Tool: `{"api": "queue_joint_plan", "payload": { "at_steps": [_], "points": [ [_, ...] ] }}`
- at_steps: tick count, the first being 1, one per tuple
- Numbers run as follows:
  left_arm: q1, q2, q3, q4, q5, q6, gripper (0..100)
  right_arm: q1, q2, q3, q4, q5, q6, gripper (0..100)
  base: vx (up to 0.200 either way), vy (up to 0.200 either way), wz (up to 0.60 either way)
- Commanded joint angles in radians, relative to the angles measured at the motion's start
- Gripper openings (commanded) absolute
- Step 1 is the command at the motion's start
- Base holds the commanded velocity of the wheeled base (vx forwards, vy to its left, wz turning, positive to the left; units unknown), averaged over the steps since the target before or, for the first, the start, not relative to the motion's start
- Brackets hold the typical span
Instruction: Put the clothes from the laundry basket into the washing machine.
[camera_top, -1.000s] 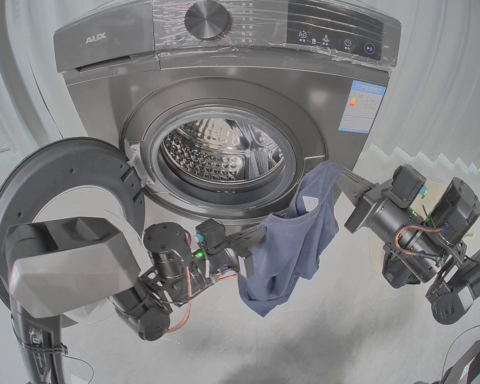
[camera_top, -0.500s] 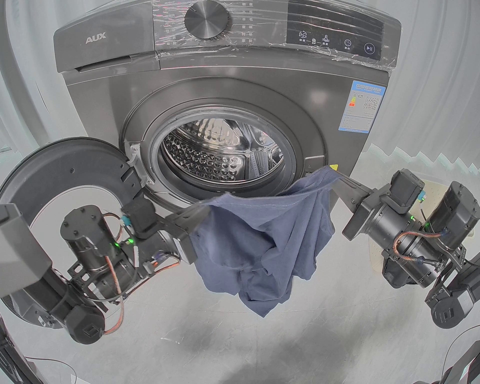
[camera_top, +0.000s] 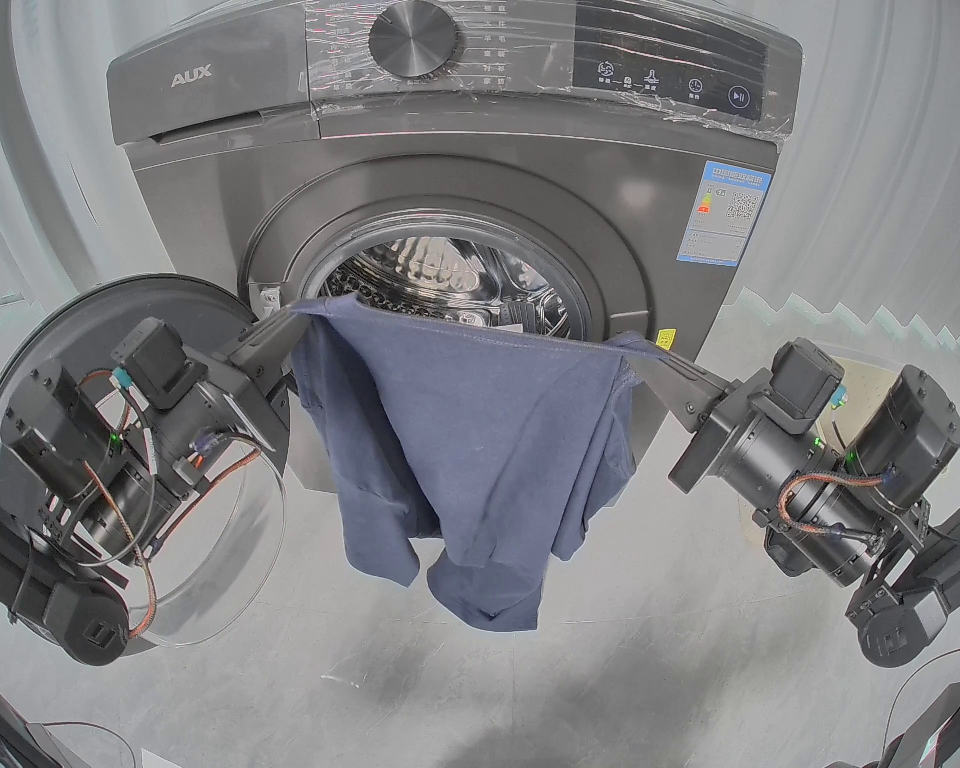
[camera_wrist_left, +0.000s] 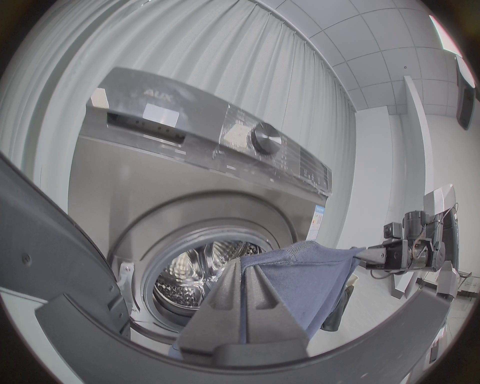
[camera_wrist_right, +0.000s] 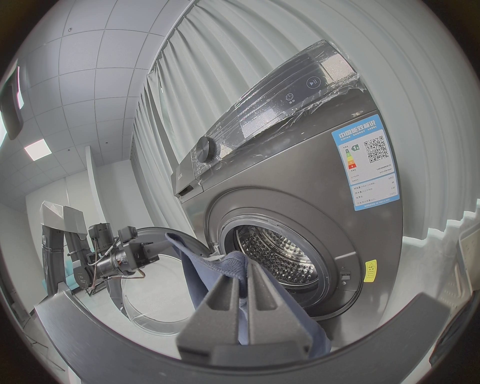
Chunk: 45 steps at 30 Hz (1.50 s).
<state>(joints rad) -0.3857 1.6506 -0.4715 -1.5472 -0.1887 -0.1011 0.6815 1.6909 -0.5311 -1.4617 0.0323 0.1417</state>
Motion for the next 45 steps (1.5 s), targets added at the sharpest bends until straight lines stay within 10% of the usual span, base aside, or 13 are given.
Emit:
{"api": "queue_joint_plan", "payload": {
  "at_steps": [1,45],
  "points": [
    [-0.004,-0.058,-0.018,0.003,0.003,0.001,0,0.009,-0.007,-0.004,-0.002,0.0,-0.001,0,0.0,0.0,0.0],
    [-0.012,-0.049,-0.029,0.026,0.005,0.027,0,-0.005,-0.059,-0.081,0.004,-0.037,-0.005,0,0.0,0.0,0.0]
  ]
}}
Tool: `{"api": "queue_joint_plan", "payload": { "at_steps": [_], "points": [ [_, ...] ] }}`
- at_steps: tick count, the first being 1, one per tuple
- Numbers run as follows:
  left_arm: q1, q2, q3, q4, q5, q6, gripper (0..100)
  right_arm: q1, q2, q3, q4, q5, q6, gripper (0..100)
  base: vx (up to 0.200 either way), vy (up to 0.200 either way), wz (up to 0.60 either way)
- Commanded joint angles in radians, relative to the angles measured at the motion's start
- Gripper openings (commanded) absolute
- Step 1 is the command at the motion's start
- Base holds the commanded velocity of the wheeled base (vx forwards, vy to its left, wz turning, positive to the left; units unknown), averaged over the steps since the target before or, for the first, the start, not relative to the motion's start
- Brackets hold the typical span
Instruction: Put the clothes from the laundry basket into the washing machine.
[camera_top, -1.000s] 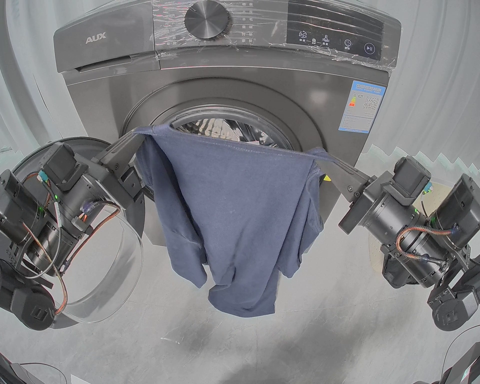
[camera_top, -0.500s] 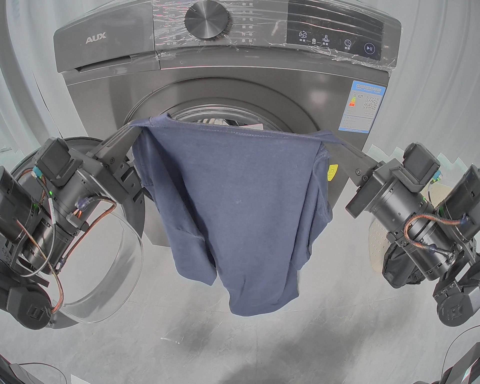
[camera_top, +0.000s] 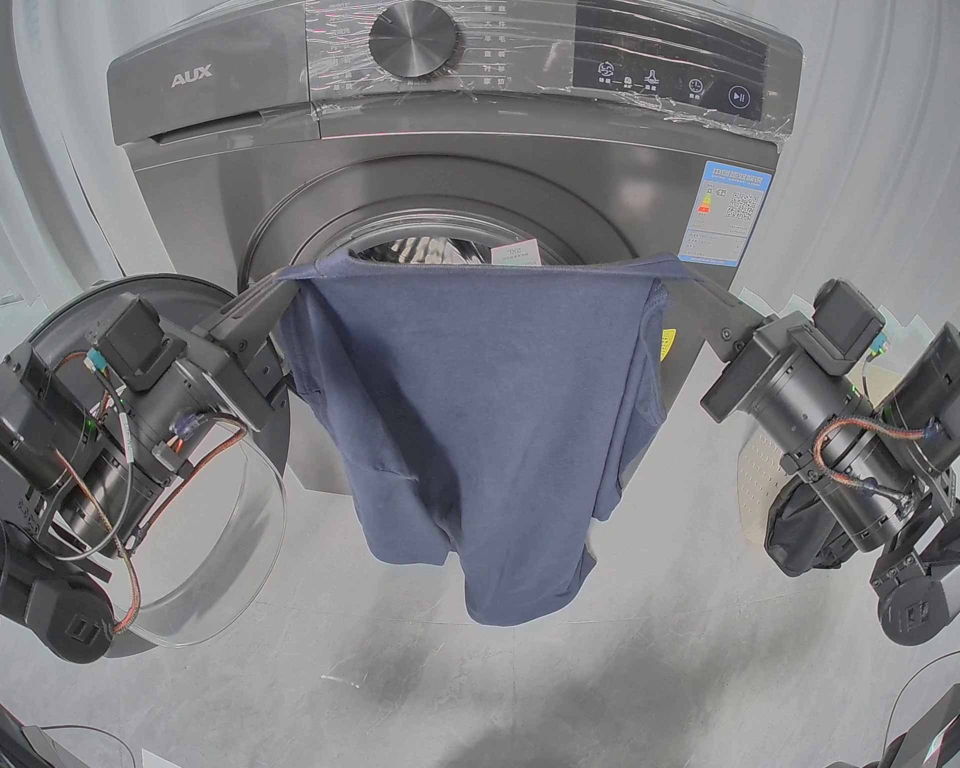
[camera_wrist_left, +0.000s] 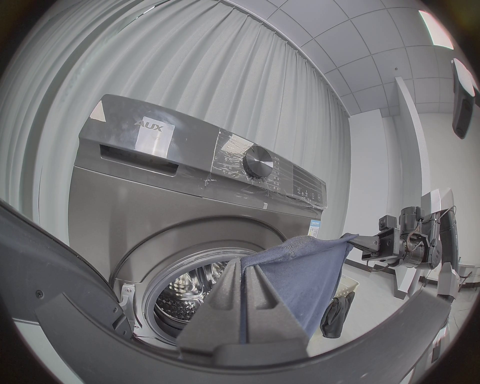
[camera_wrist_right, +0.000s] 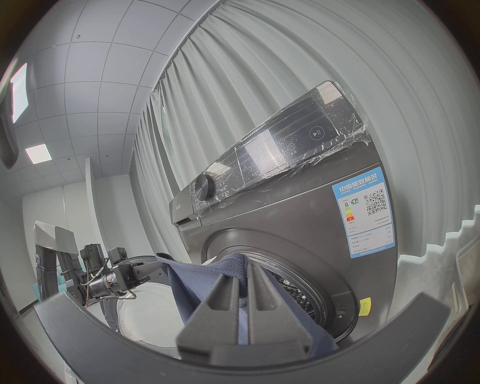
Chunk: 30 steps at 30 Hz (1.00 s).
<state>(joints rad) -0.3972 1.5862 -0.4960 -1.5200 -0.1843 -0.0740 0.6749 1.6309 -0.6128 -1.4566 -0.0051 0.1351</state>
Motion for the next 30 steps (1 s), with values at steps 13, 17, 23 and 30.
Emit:
{"api": "queue_joint_plan", "payload": {
  "at_steps": [13,17,23,30],
  "points": [
    [-0.183,0.14,-0.029,-0.017,0.0,0.042,0,0.009,0.092,0.111,-0.007,0.005,0.006,0,0.0,0.0,0.0],
    [-0.18,0.181,-0.113,-0.017,0.0,0.04,0,0.018,0.178,0.128,-0.016,0.013,0.02,0,0.0,0.0,0.0],
    [-0.17,0.201,-0.144,-0.023,0.0,0.034,0,0.072,0.225,0.13,-0.018,0.01,0.034,0,0.0,0.0,0.0],
    [-0.172,0.187,-0.153,-0.023,0.012,0.034,0,0.118,0.29,0.191,-0.016,0.01,0.034,100,0.0,0.0,0.0]
  ]
}}
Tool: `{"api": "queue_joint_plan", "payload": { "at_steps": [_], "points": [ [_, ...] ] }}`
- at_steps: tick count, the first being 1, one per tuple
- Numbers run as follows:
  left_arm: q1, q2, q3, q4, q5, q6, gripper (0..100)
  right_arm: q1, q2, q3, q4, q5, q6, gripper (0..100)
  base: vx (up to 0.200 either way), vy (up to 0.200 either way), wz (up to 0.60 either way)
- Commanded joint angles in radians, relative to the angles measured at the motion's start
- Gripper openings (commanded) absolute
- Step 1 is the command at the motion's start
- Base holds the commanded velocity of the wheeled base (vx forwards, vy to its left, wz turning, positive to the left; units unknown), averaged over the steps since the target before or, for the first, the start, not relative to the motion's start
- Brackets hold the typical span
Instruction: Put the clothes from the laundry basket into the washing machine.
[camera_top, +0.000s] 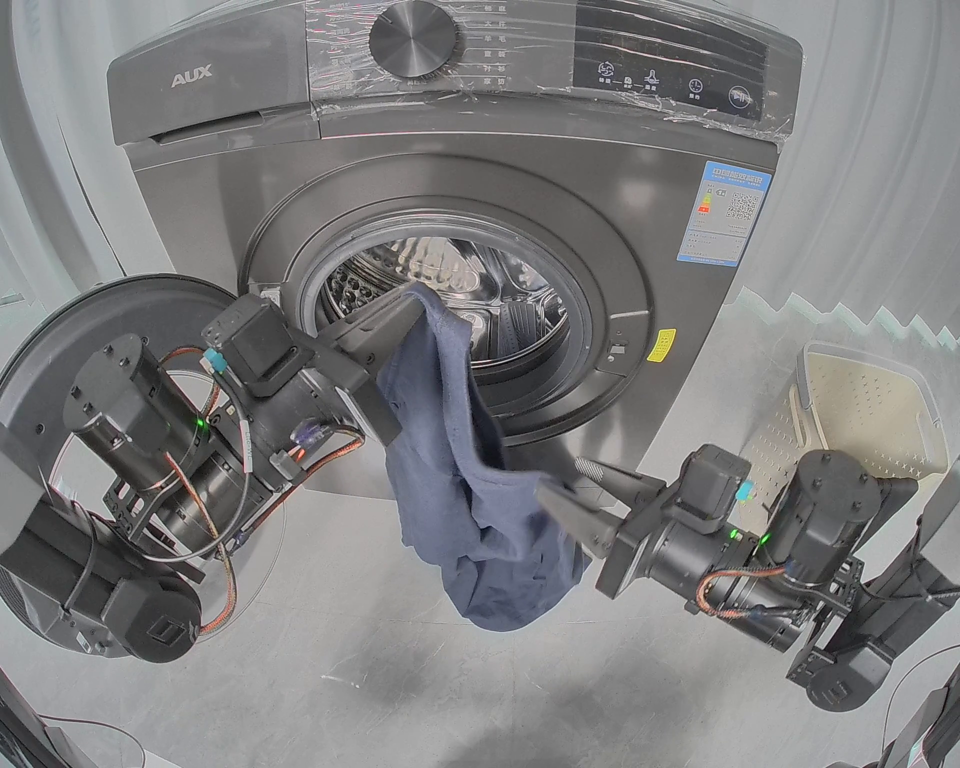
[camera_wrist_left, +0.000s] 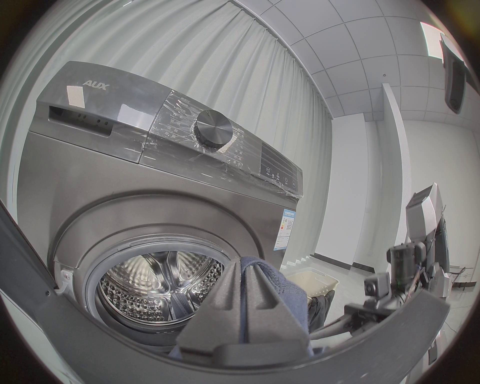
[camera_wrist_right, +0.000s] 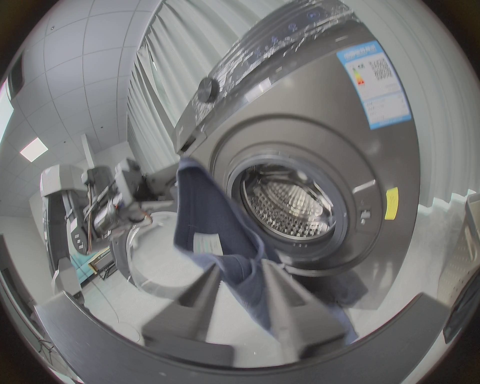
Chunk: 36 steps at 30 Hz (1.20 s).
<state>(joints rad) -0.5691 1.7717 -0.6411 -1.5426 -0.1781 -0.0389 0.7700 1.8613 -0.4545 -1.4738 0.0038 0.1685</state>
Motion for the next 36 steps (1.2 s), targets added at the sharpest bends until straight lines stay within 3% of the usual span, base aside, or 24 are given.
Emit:
{"api": "queue_joint_plan", "payload": {
  "at_steps": [1,6,17,28,36],
  "points": [
    [0.0,0.0,-0.015,-0.001,0.009,-0.001,0,0.028,0.068,0.043,0.001,0.001,0.0,100,0.0,0.0,0.0],
    [0.0,-0.005,-0.034,-0.001,0.014,-0.002,0,0.038,0.091,0.059,0.001,0.005,-0.001,100,0.0,0.0,0.0],
    [-0.029,-0.066,-0.037,0.001,0.017,-0.006,0,-0.021,0.266,-0.161,0.001,-0.001,0.0,100,0.0,0.0,0.0],
    [-0.035,-0.075,-0.038,0.001,0.017,-0.006,0,0.02,0.354,-0.267,0.001,0.007,-0.007,100,0.0,0.0,0.0],
    [-0.057,-0.1,-0.037,0.007,0.019,-0.006,0,-0.015,0.447,-0.411,0.017,0.002,-0.009,100,0.0,0.0,0.0]
  ]
}}
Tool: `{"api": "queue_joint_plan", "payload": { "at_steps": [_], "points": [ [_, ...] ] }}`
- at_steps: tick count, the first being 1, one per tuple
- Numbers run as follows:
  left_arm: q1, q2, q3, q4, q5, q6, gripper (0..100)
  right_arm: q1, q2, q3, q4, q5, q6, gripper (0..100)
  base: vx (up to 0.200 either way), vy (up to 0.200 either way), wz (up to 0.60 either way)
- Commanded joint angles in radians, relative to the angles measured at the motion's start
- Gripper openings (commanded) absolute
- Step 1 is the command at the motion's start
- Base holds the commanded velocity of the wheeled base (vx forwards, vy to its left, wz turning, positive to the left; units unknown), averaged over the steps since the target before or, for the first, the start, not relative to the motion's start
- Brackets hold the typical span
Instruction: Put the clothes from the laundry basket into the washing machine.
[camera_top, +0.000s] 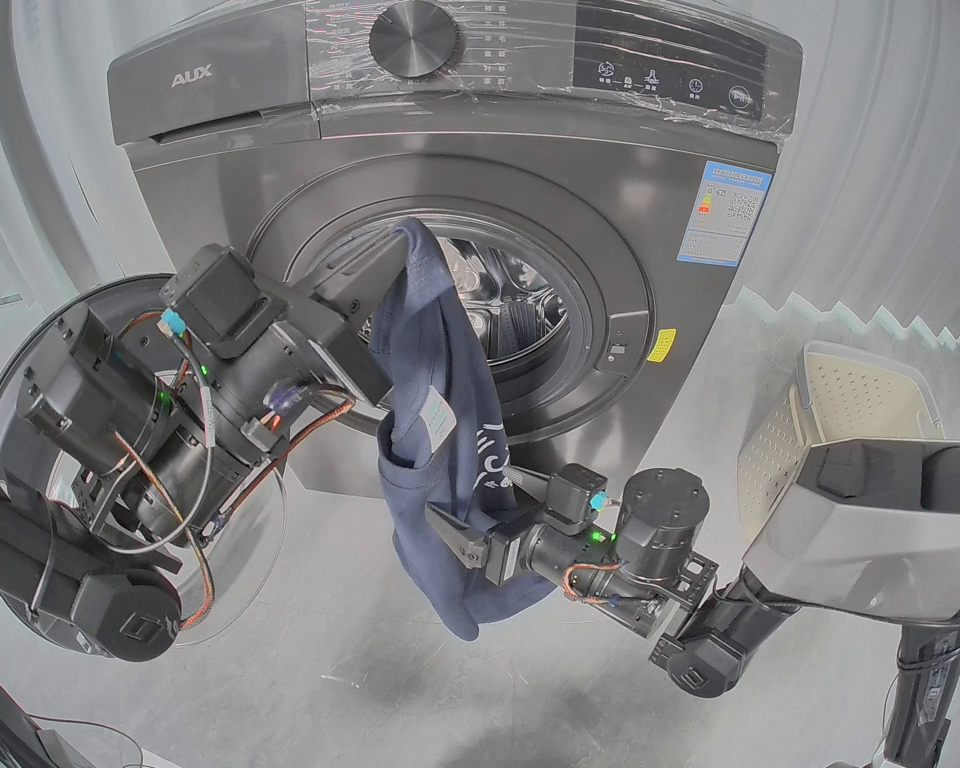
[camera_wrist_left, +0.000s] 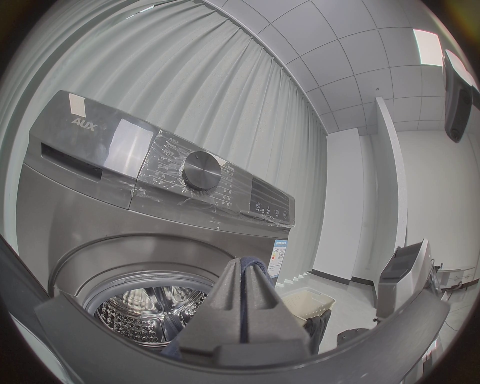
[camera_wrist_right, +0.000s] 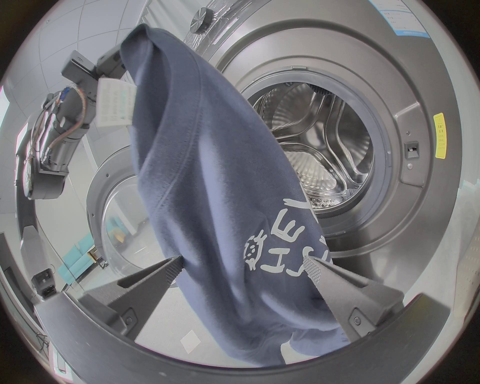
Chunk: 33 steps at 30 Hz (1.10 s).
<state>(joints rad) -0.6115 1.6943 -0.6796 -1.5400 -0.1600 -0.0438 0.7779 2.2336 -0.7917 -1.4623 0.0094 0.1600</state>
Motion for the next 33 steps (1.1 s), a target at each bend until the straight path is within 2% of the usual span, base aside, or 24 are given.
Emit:
{"api": "queue_joint_plan", "payload": {
  "at_steps": [1,14,18,19,28,33],
  "points": [
    [-0.019,-0.024,0.002,0.004,0.0,-0.001,0,-0.031,0.087,-0.096,0.005,-0.006,0.0,100,0.0,0.0,0.0],
    [-0.031,-0.038,0.006,0.006,-0.001,-0.002,0,-0.062,0.179,-0.27,0.008,-0.006,-0.004,100,0.0,0.0,0.0],
    [-0.047,-0.038,0.009,0.004,0.0,-0.013,0,-0.057,0.195,-0.305,0.002,-0.005,-0.005,100,0.0,0.0,0.0],
    [-0.045,-0.036,0.011,0.003,0.0,-0.013,0,-0.054,0.193,-0.307,-0.004,-0.005,-0.005,0,0.0,0.0,0.0],
    [-0.034,-0.031,0.009,0.004,0.002,-0.028,0,-0.058,0.162,-0.296,-0.019,0.0,-0.007,0,0.0,0.0,0.0],
    [0.002,-0.03,0.006,0.009,0.002,-0.03,0,-0.077,0.1,-0.224,-0.016,-0.017,-0.004,0,0.0,0.0,0.0]
  ]
}}
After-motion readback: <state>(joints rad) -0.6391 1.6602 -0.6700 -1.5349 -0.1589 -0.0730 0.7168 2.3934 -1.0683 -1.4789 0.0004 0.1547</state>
